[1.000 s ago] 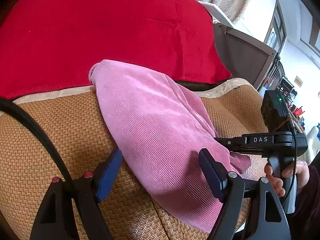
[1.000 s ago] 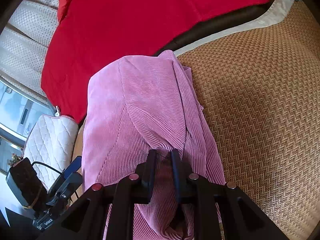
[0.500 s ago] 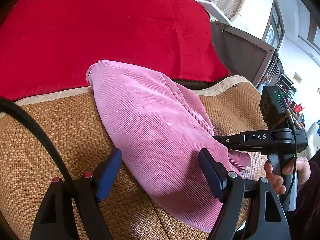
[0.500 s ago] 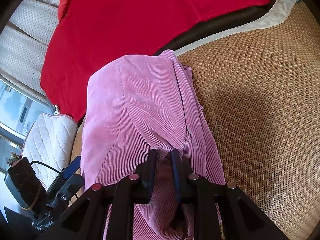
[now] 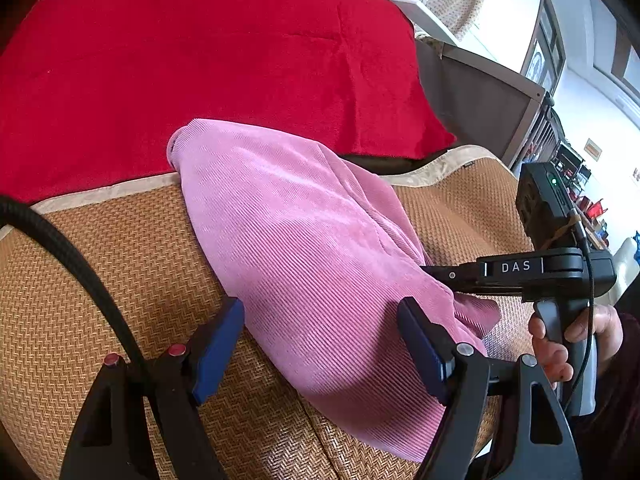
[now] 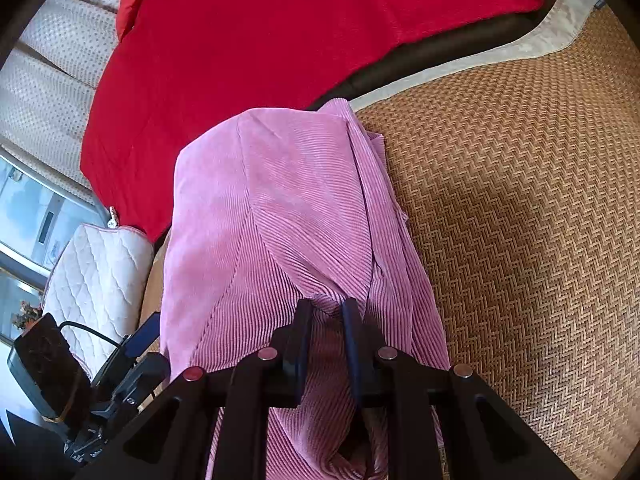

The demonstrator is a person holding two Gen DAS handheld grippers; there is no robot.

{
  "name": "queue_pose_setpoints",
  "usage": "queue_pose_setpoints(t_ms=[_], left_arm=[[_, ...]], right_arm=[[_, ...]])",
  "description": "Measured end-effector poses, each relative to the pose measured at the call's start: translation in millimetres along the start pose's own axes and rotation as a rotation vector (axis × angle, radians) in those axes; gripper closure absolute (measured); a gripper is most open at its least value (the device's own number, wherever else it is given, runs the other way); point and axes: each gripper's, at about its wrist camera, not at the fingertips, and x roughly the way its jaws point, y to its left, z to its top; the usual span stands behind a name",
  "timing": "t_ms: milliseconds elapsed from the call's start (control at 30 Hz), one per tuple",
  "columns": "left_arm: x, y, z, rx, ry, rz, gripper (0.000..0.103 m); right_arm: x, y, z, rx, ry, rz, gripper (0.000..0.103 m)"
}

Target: Fold large clothes

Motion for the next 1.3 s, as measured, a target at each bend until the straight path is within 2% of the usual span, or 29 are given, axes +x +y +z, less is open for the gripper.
queue_pose_setpoints(t_ms=[200, 267, 333, 433, 600, 767, 967, 1133, 1267, 1300], left_arm=[[0, 5, 0, -0.01, 0.012, -0.015, 0.024], [-2, 9, 0, -0.02, 0.014, -0.019, 0.024], [-3, 13, 1, -0.034, 0.016, -0.025, 0.024], [-5, 19, 1, -0.049, 0.019, -0.025, 0.024], [-4, 28, 0, -0.081, 0.035, -0.048, 0.024], [-2, 34, -2, -0.111, 0.06, -0.082, 0.023], [1, 39, -3, -0.138, 0.085, -0.118, 0.022], [6, 33, -6, -0.136, 0.108, -0.188, 0.022], [6, 25, -5, -0.083, 0.077, -0.178, 0.022], [6, 25, -4, -0.084, 0.065, -0.182, 0.022]], right_arm=[[-12, 2, 11, -0.007, 0.028, 0.003, 0.082], [-22, -1, 15, 0.006, 0.024, 0.002, 0.068], [-35, -5, 19, 0.021, -0.009, 0.034, 0.034], [-52, -8, 21, -0.025, -0.08, 0.006, 0.033], [-44, -28, 20, 0.001, -0.034, -0.028, 0.033], [-29, -39, 16, 0.048, -0.015, 0.067, 0.033], [-14, -35, 14, 0.07, 0.02, 0.099, 0.033], [-2, -19, -1, 0.079, 0.027, 0.106, 0.033], [8, -7, -5, 0.12, 0.05, 0.126, 0.033], [10, -3, -6, 0.122, 0.052, 0.13, 0.038]])
